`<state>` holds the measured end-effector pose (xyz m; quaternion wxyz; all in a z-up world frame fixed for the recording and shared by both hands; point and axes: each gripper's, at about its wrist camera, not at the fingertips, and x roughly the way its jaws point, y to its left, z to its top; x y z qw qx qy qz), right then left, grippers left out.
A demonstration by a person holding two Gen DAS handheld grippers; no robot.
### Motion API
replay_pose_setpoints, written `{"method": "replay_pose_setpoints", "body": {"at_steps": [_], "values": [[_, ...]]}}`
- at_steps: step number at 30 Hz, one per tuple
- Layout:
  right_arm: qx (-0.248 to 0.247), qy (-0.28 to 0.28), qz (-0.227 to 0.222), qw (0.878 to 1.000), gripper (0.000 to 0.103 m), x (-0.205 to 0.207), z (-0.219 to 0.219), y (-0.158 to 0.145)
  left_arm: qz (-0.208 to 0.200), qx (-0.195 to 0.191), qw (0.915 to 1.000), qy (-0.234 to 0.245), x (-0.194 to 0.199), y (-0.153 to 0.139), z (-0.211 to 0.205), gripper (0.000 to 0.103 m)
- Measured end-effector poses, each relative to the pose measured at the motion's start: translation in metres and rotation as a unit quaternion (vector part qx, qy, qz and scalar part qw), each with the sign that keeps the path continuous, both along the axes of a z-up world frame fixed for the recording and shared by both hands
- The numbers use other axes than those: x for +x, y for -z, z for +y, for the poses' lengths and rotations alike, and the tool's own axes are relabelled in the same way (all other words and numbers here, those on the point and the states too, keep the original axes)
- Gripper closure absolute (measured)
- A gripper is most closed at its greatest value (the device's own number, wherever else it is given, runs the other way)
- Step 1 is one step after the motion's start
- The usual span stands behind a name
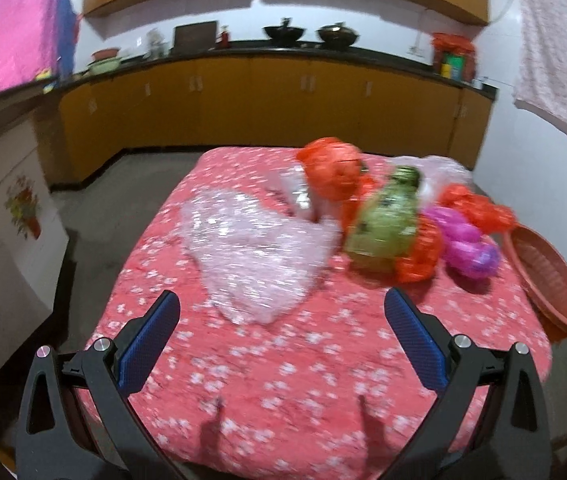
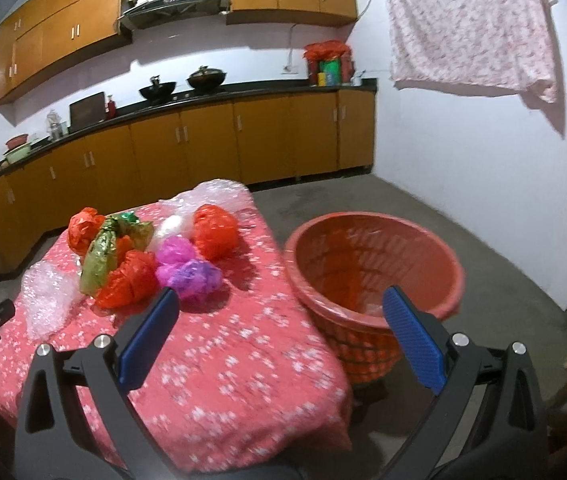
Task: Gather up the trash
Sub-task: 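Grasp the clear bubble wrap with the left tool while the right tool grasps the red bag, then carry both bags over the orange basket and open both tools to drop them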
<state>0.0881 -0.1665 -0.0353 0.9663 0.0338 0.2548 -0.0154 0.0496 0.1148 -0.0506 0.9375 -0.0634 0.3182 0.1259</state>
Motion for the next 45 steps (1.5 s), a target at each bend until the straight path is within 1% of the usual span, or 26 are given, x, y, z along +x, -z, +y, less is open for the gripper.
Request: {"method": "replay_pose_setpoints", "body": {"at_steps": [5,10,12,16,19,23,25,28,30,31,32,33,34,35,36,37,38,39,40,42,45], "values": [[-0.001,-0.019,0.005,1.0,0.005,0.037,0.017,0.003,0.01,0.0,0.9997,-0.023,0.024,0.006,0.021,0.002],[-0.004,-0.029,0.002,1.0,0.016,0.075,0.029,0.0,0.022,0.023,0.9992,-0.024,0.047,0.014,0.026,0.002],[0.002,-0.034,0.004,0.999,0.021,0.095,0.034,-0.001,0.028,0.024,0.9991,-0.022,0.056,0.019,0.026,0.002],[0.014,-0.038,0.022,0.999,0.027,0.132,0.041,0.003,0.039,0.006,0.999,-0.022,0.071,0.029,0.031,0.002],[0.023,-0.04,0.049,0.998,0.031,0.161,0.046,0.013,0.046,0.0,0.9985,-0.029,0.082,0.033,0.036,0.002],[0.018,-0.043,0.067,0.997,0.036,0.18,0.052,0.025,0.064,-0.008,0.9972,-0.038,0.099,0.041,0.046,0.002],[0.013,-0.048,0.074,0.996,0.04,0.186,0.055,0.032,0.076,-0.026,0.9959,-0.041,0.107,0.047,0.054,0.002],[0.008,-0.056,0.085,0.995,0.053,0.194,0.058,0.04,0.09,-0.046,0.994,-0.042,0.115,0.056,0.06,0.002],[0.012,-0.061,0.096,0.993,0.065,0.2,0.057,0.045,0.104,-0.058,0.9921,-0.039,0.121,0.062,0.063,0.009],[0.017,-0.064,0.099,0.993,0.068,0.202,0.057,0.047,0.11,-0.064,0.9912,-0.037,0.122,0.065,0.064,0.011],[0.02,-0.066,0.101,0.993,0.074,0.203,0.057,0.048,0.113,-0.069,0.9906,-0.035,0.125,0.068,0.067,0.016],[0.026,-0.068,0.103,0.992,0.081,0.203,0.056,0.049,0.116,-0.069,0.9903,-0.035,0.126,0.07,0.067,0.019],[0.031,-0.07,0.104,0.992,0.084,0.204,0.055,0.049,0.115,-0.063,0.9908,-0.035,0.125,0.07,0.065,0.02],[0.034,-0.073,0.104,0.991,0.09,0.204,0.054,0.051,0.113,-0.056,0.9915,-0.033,0.125,0.071,0.063,0.027],[0.037,-0.076,0.104,0.991,0.092,0.204,0.054,0.051,0.113,-0.05,0.9919,-0.032,0.124,0.071,0.062,0.033],[0.04,-0.079,0.102,0.991,0.093,0.203,0.054,0.051,0.112,-0.047,0.9922,-0.031,0.123,0.07,0.061,0.036],[0.042,-0.083,0.1,0.991,0.094,0.202,0.053,0.05,0.109,-0.046,0.9926,-0.028,0.122,0.07,0.063,0.045],[0.044,-0.086,0.097,0.991,0.095,0.2,0.054,0.049,0.106,-0.048,0.9929,-0.024,0.121,0.069,0.063,0.053],[0.046,-0.09,0.093,0.991,0.096,0.199,0.055,0.047,0.102,-0.052,0.9932,-0.021,0.119,0.069,0.063,0.057],[0.048,-0.094,0.085,0.991,0.097,0.195,0.055,0.043,0.097,-0.062,0.9932,-0.016,0.116,0.067,0.064,0.071],[0.052,-0.1,0.074,0.991,0.097,0.189,0.054,0.034,0.09,-0.069,0.9934,-0.011,0.113,0.064,0.064,0.08]]}}
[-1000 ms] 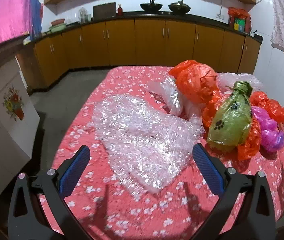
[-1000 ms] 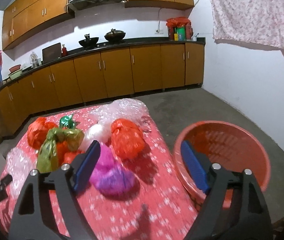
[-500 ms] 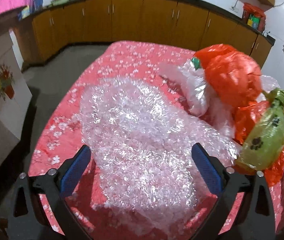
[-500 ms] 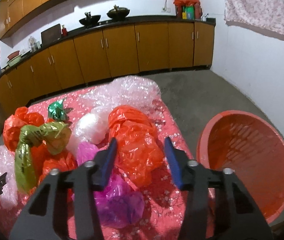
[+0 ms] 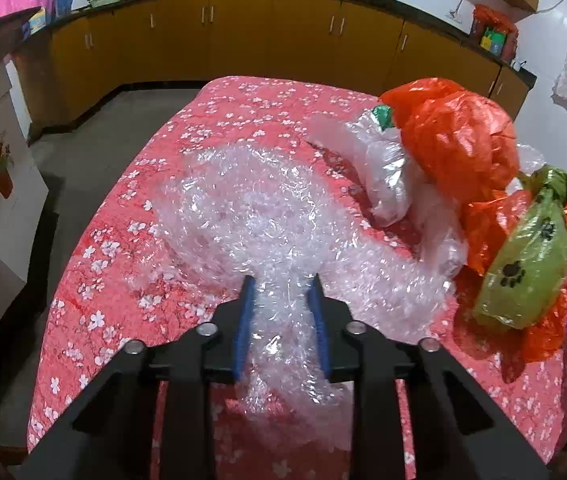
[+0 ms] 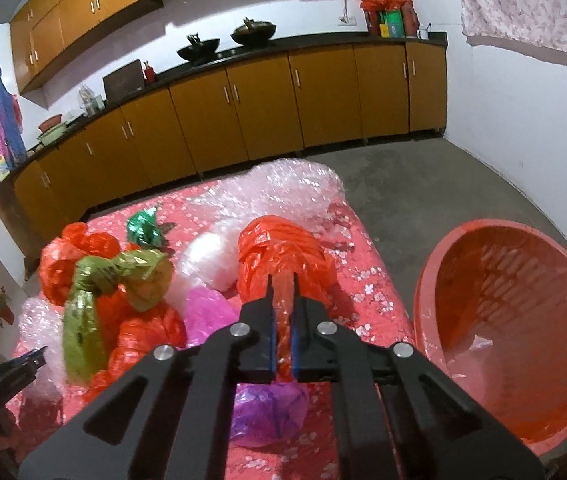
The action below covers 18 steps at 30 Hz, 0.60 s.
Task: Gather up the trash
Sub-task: 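Carry both bags over the orange basket and open both tools to drop them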
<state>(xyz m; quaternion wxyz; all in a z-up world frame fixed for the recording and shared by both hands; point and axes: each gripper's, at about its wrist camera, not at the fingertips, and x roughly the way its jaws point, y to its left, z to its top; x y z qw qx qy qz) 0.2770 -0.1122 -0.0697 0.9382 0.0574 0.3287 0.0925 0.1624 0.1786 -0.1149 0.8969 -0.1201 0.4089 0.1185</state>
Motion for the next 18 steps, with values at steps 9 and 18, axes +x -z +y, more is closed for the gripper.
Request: {"method": "replay_pose_setpoints", "body": {"at_steps": [9,18], "values": [[0.014,0.0,-0.04,0.999,0.097,-0.026,-0.013,-0.029,-0.066,0.011,0.9975,0.02,-0.029,-0.051,-0.015,0.083],[0.027,0.037,-0.075,0.996,0.097,-0.056,-0.054,-0.055,-0.142,0.02,0.9847,0.099,-0.042,-0.13,-0.07,0.083]]}}
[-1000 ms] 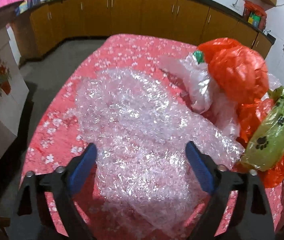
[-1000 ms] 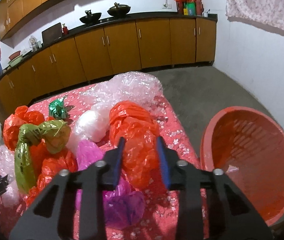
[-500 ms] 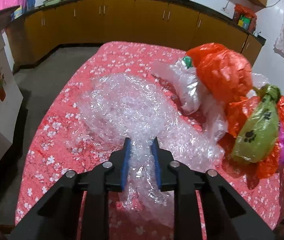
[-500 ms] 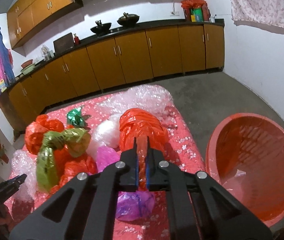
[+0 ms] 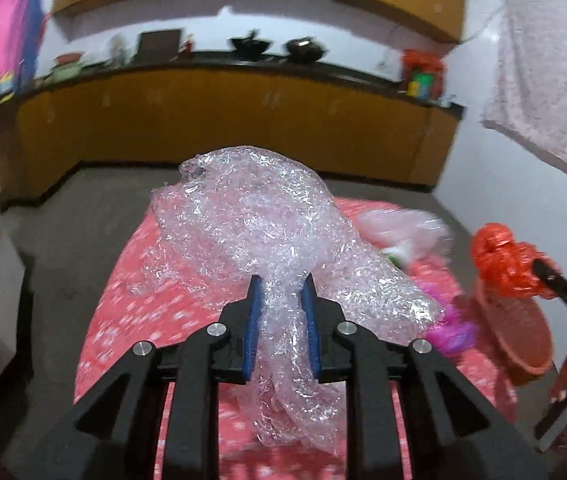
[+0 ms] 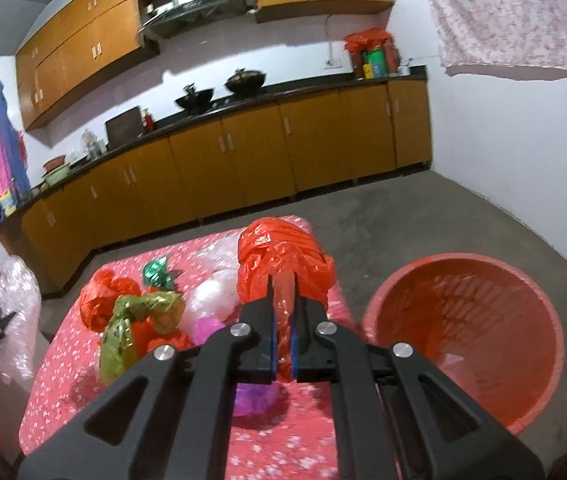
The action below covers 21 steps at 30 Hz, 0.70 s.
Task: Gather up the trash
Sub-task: 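Carry both bags over the orange basket and open both tools to drop them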
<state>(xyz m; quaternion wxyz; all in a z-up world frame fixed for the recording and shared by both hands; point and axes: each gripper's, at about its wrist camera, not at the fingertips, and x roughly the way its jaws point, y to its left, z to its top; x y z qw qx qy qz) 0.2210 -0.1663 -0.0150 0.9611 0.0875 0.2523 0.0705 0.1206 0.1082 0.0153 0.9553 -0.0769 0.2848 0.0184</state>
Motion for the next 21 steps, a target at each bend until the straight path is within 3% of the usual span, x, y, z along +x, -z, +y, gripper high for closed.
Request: {"method": "replay_pose_setpoints", "body": {"at_steps": [4,9,16,21], "values": [[-0.001,0.038,-0.01,0.999,0.097,-0.011,-0.033,-0.005,-0.007,0.001,0.9985,0.055,0.007,-0.016,-0.041,0.083],[0.004,0.092,-0.004,0.996,0.097,-0.019,-0.081,-0.003,-0.007,0.002,0.9931,0.117,0.023,-0.014,-0.091,0.083],[0.005,0.15,0.012,0.989,0.097,-0.022,-0.136,0.01,0.006,0.002,0.9772,0.212,0.058,0.003,-0.183,0.083],[0.012,0.175,0.022,0.984,0.097,-0.017,-0.162,0.021,0.025,0.002,0.9666,0.255,0.082,0.018,-0.226,0.083]]}}
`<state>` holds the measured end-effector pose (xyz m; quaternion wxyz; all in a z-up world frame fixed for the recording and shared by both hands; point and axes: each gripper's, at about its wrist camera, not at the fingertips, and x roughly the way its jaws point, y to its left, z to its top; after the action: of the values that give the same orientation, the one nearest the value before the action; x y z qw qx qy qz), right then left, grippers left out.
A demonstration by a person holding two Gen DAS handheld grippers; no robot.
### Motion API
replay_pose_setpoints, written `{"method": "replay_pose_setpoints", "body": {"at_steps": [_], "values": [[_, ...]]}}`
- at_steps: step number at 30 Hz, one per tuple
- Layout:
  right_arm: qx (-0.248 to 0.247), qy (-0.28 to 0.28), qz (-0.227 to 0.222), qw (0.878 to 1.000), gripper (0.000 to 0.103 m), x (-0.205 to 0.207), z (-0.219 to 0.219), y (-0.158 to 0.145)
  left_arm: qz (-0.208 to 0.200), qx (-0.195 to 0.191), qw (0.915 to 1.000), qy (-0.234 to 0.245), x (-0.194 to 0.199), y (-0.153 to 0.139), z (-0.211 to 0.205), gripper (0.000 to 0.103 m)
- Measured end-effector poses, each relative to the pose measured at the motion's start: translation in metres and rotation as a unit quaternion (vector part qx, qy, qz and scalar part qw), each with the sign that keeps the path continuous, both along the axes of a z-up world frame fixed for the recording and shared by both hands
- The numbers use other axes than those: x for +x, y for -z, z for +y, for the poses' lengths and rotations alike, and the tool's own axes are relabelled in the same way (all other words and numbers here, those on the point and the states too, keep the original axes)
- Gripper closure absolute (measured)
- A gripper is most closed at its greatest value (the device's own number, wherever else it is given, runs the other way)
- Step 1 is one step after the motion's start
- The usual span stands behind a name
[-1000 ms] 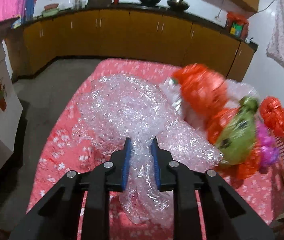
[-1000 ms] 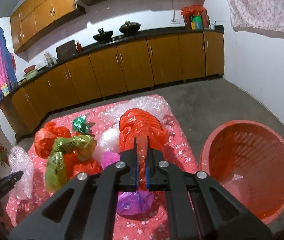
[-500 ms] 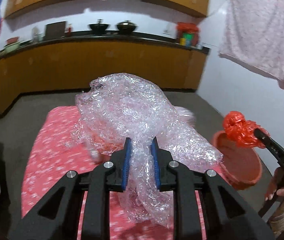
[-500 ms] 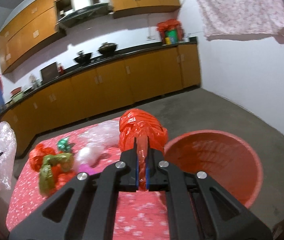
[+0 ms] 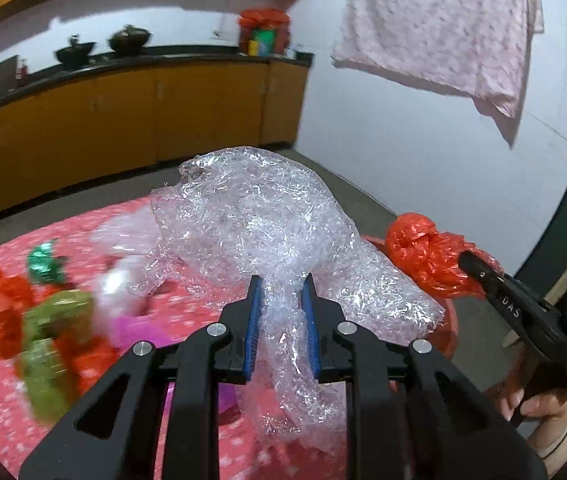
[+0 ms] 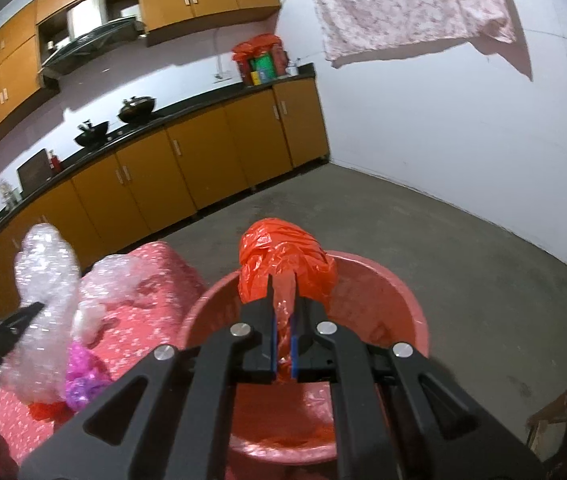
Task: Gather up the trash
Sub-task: 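Carry both bags over the orange basket and open both tools to drop them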
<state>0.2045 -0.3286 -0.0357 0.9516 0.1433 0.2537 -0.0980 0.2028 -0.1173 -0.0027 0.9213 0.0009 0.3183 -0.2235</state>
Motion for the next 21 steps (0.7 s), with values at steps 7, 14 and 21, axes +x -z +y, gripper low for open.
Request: {"method": "replay_pose_setpoints", "body": {"at_steps": [7,14,21], "values": [[0.02,0.028,0.011,0.999,0.097,0.004,-0.025,0.02,0.022,0.018,0.9987,0.043,0.015,0.02,-0.04,0.083],[0.029,0.033,0.011,0.999,0.097,0.012,-0.031,0.027,0.04,0.025,0.9968,0.064,0.025,0.028,-0.058,0.083],[0.037,0.035,0.012,0.999,0.097,0.015,-0.03,0.03,0.049,0.031,0.9957,0.072,0.029,0.034,-0.071,0.073]]}}
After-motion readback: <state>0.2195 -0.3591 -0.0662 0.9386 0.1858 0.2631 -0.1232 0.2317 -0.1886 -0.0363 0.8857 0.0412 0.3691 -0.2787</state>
